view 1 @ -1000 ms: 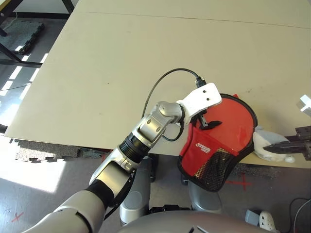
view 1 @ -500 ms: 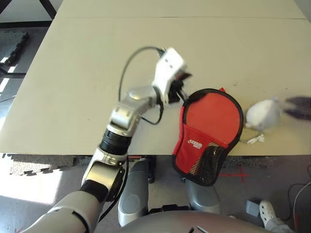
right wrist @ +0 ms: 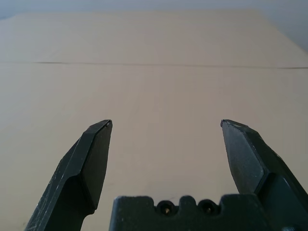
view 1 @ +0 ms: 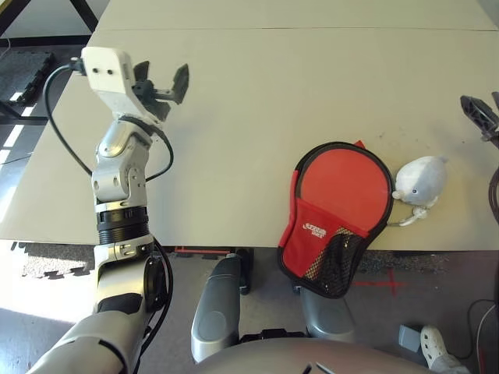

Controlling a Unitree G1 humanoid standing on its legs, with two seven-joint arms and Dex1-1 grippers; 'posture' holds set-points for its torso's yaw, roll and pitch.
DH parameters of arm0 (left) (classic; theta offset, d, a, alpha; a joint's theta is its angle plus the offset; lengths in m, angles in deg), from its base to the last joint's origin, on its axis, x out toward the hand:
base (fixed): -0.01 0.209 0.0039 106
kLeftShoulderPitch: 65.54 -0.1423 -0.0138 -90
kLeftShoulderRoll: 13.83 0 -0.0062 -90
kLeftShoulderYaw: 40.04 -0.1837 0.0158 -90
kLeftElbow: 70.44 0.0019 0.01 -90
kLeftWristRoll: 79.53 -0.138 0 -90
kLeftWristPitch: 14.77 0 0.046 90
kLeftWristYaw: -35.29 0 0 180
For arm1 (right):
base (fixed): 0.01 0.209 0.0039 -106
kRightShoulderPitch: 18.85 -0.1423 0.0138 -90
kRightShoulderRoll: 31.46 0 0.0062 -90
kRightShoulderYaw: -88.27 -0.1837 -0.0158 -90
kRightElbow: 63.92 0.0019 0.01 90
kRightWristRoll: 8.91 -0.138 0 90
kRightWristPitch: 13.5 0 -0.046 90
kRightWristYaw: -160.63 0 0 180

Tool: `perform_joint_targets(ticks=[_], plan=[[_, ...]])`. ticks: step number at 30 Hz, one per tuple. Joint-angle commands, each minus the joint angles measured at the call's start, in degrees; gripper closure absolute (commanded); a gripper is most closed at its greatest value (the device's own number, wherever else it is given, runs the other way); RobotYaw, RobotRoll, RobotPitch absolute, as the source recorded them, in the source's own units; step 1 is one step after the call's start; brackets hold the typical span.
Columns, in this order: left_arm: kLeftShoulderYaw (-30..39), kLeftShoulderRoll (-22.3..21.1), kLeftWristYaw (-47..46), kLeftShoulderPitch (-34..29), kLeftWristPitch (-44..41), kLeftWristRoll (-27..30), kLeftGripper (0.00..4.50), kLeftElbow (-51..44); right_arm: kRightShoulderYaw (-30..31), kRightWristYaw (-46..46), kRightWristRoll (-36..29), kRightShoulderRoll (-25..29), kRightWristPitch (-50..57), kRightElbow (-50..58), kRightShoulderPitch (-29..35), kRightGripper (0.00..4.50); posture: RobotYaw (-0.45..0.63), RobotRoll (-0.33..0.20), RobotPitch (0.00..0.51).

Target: Store the ping-pong paddle in its case and zip it.

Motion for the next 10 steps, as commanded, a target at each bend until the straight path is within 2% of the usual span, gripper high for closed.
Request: perform_joint_targets(ticks=[1, 10], plan=[[0.89, -1.1, -1.89, -1.46, 4.87, -0.97, 0.0, 4.58, -2.11, 4.87, 0.69, -0.51, -4.73, -3.02, -0.82, 0.02, -0.02, 0.0, 0.174], [-0.54, -2.19, -2.3, -0.98, 7.89, -0.61, 0.0, 9.82, -2.55, 7.79, 1.43, -2.08, -6.92, -3.81, -0.4, 0.02, -0.04, 0.0, 0.176]])
